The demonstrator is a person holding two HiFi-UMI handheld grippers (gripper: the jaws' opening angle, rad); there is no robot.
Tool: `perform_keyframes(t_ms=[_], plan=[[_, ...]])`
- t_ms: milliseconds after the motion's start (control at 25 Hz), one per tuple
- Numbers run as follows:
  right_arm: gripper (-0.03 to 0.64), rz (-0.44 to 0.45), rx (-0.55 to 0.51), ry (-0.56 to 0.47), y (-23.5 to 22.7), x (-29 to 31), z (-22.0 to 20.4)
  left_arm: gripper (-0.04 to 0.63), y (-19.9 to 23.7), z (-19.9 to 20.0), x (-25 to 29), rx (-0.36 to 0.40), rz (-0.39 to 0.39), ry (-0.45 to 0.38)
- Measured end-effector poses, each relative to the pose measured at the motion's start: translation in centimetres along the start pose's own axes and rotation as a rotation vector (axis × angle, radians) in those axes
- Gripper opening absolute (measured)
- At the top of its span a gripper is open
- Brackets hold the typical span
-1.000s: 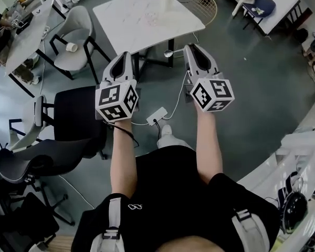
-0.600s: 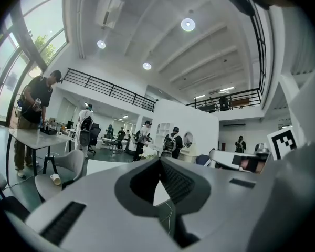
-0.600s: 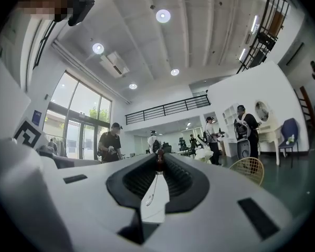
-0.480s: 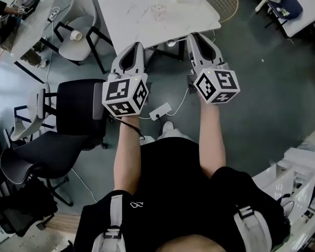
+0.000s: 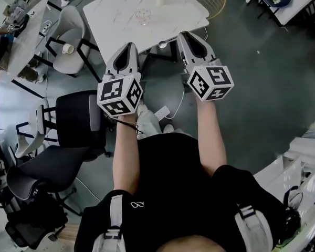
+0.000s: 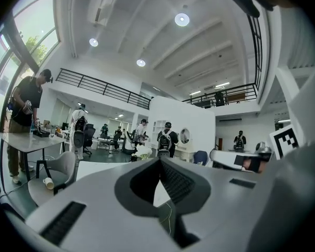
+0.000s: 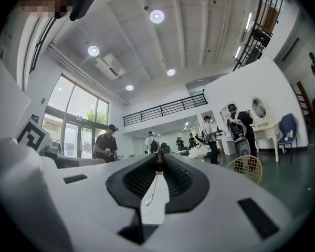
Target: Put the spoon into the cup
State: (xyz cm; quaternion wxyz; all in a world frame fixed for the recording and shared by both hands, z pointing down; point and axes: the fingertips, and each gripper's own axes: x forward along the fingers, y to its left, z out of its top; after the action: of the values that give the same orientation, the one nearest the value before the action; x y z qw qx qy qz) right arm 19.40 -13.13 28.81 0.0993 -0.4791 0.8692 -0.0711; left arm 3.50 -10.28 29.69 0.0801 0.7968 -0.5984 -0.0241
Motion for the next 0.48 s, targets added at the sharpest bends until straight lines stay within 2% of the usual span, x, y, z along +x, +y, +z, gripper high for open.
perform_keyframes(t_ms=[240, 480], plan=[[0.048, -0.024, -0.007, 0.034, -1.8, 0.6, -1.5, 0.015, 1.6, -1.3, 1.8, -0.045, 0.009, 0.005], [0.048, -0.061, -0.031, 0.047, -4.2, 3.6, -1.6, 0.015, 3.0, -1.8, 6.1, -0.072, -0.026, -0.002]])
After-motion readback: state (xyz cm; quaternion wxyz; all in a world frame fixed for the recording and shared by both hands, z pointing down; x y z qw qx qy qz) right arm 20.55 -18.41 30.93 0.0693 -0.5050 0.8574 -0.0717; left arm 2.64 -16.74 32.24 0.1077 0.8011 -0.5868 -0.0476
